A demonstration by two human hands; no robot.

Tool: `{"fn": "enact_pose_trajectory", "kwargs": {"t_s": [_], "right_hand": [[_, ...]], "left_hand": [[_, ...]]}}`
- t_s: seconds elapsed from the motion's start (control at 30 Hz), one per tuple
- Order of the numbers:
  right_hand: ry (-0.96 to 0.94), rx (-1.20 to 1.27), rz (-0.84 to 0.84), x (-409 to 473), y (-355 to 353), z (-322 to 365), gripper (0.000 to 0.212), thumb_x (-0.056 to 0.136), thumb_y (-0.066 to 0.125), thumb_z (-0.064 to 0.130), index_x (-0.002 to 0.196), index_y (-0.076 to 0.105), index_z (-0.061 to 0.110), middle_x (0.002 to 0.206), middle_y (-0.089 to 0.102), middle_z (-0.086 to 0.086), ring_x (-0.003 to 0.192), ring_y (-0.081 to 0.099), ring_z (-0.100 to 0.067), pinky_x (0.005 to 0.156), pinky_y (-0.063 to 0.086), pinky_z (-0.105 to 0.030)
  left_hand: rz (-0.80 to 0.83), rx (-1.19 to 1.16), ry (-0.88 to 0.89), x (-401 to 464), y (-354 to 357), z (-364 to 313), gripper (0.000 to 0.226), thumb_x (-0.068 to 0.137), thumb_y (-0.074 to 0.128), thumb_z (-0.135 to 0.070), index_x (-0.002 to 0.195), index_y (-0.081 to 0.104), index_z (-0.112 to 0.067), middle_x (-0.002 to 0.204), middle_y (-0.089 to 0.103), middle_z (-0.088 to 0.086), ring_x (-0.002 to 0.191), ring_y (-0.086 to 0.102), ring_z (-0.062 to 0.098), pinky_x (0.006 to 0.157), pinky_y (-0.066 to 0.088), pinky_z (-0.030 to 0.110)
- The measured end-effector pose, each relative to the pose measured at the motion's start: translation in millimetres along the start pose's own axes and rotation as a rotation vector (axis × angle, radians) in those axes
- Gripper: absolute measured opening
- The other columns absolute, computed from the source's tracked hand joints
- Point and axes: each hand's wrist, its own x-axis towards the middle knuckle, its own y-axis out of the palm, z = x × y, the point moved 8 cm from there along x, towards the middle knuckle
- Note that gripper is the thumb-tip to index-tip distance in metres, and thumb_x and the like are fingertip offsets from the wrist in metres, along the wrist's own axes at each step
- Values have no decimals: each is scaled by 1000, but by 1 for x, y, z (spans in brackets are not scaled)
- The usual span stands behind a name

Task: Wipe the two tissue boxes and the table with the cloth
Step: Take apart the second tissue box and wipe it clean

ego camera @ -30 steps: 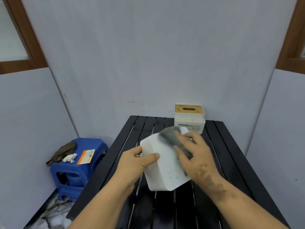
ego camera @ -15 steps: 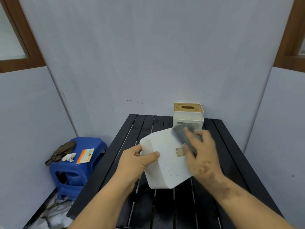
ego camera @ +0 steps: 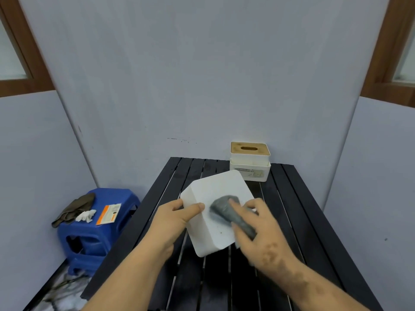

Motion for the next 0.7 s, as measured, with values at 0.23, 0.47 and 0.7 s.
{"fn": "enact_pose_trajectory", "kwargs": {"t_s": [0.23, 0.47, 0.7], "right_hand": [[-43, 20, 32, -11, 6, 23, 46, 92, 61, 7, 134, 58, 25, 109, 43, 27, 82, 56, -1, 71, 43, -7], [116, -11, -119, 2, -20, -21, 40, 93, 64, 11, 130, 62, 26, 103, 43, 22, 92, 56, -6, 79, 46, -11], [-312, -172, 136, -6, 14, 28, 53, 88, 54, 18, 139, 56, 36, 118, 49, 3, 90, 56, -15, 77, 53, -33]], "left_hand": [[-13, 17, 10, -2, 2, -2, 14, 87, 75, -18, 100, 76, -11, 85, 76, -4, 63, 66, 0, 54, 44, 15], [4, 24, -2, -5, 3, 1, 15, 88, 73, -22, 101, 76, -16, 85, 75, -9, 56, 62, -7, 61, 39, 18], [19, -23, -72, -3, 0, 3, 4, 87, 72, -18, 87, 75, -14, 75, 75, -2, 65, 67, 11, 55, 47, 20]]}}
